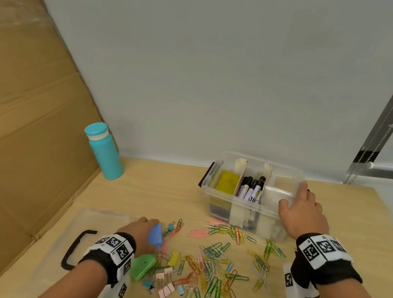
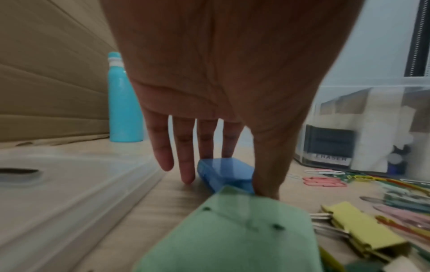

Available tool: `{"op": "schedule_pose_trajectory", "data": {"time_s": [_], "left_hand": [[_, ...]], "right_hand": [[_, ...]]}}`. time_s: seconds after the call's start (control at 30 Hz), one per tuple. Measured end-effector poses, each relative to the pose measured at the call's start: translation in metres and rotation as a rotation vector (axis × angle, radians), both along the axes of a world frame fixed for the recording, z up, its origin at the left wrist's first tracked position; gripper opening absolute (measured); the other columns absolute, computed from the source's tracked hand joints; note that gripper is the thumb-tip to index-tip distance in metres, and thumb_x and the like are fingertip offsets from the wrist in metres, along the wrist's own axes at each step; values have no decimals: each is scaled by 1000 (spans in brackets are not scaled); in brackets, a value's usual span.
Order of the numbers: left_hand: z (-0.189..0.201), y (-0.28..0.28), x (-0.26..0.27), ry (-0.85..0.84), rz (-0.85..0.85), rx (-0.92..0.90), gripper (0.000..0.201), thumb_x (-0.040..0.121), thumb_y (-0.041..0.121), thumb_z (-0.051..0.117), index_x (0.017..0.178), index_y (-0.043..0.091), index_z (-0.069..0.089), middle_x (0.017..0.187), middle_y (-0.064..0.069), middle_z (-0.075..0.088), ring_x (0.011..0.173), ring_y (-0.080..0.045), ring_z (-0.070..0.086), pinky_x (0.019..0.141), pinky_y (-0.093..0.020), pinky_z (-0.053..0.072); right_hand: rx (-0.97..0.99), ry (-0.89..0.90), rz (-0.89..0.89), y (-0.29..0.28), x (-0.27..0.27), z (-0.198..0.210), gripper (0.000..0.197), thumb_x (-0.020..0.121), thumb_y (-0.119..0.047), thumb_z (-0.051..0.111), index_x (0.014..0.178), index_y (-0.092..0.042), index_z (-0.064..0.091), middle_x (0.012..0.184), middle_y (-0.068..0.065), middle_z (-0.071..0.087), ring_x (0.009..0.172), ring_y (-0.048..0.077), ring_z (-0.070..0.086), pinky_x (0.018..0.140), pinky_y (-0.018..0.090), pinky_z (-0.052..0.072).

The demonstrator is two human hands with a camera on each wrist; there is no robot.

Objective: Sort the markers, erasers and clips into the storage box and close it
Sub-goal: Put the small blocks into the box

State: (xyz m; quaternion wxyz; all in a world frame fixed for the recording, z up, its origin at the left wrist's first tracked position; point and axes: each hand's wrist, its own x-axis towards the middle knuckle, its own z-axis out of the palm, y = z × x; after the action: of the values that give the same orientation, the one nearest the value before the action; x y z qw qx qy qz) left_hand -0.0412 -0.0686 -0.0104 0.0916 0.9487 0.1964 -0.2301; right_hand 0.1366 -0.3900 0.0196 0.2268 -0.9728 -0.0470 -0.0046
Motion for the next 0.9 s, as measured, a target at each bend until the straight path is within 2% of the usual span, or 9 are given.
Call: {"op": "schedule_pose_trajectory", "data": {"time_s": [0.1,0.2,0.27,0.33,0.4,0.47,0.63,0.77,0.9], "left_hand": [[1,3,-3,-13,9,-14,70,82,39,63,142,26,30,138,-5,42,119,-27,52,101,-41,45],[3,13,-13,-153,67,-123,65,87,37,60,142,21,30,136,-6,41,119,-25,52,100,-36,45],[3,24,-26,-335,157,-305,64,86,32,64,140,19,33,135,-7,43,116,-23,54,99,-34,46],[2,35,-40,-504,241,-451,62,82,30,69,134,20,38,130,-5,48,110,-20,57,95,-35,50],[1,45,-53,-593,299,-533,53,81,28,71,124,23,40,124,-2,52,106,-17,59,91,-36,53],[0,52,-63,-638,346,-565,50,81,27,71,118,25,38,120,0,54,104,-16,60,88,-35,54],[3,67,-73,-768,390,-646,52,80,18,72,117,23,36,113,3,53,97,-11,60,77,-20,50],[0,78,-75,-778,381,-705,66,79,10,71,128,32,33,119,3,45,104,-19,57,86,-32,54],[-4,82,-75,-788,364,-642,59,78,9,70,125,31,41,121,0,40,105,-19,54,79,-22,51]], "right_hand": [[22,26,-1,0,-5,0,64,95,-32,34,150,-13,8,149,18,29,127,40,38,100,50,40],[-58,-135,-11,8,-23,3,63,95,-35,36,150,-11,14,155,17,18,138,42,23,112,55,26],[-106,-340,117,26,-48,9,60,96,-36,38,147,-10,21,155,15,19,142,39,17,116,51,18],[-23,-470,367,56,-79,19,47,95,-33,40,137,-10,38,142,12,37,136,29,30,114,47,29],[96,-412,620,90,-107,26,29,94,-31,43,118,-15,47,117,0,48,112,13,46,96,35,47],[137,-273,844,125,-127,26,17,93,-29,48,107,-19,47,104,-7,47,95,8,47,81,32,50],[-322,58,1248,198,-153,-8,51,85,-23,62,131,-20,41,131,5,39,113,24,43,81,40,46],[-491,142,1295,224,-160,-31,57,83,-13,63,135,-17,40,129,13,39,113,34,42,83,46,45],[-250,215,1173,215,-150,-31,56,80,-25,65,130,-17,42,119,8,41,105,28,49,84,42,48]]}}
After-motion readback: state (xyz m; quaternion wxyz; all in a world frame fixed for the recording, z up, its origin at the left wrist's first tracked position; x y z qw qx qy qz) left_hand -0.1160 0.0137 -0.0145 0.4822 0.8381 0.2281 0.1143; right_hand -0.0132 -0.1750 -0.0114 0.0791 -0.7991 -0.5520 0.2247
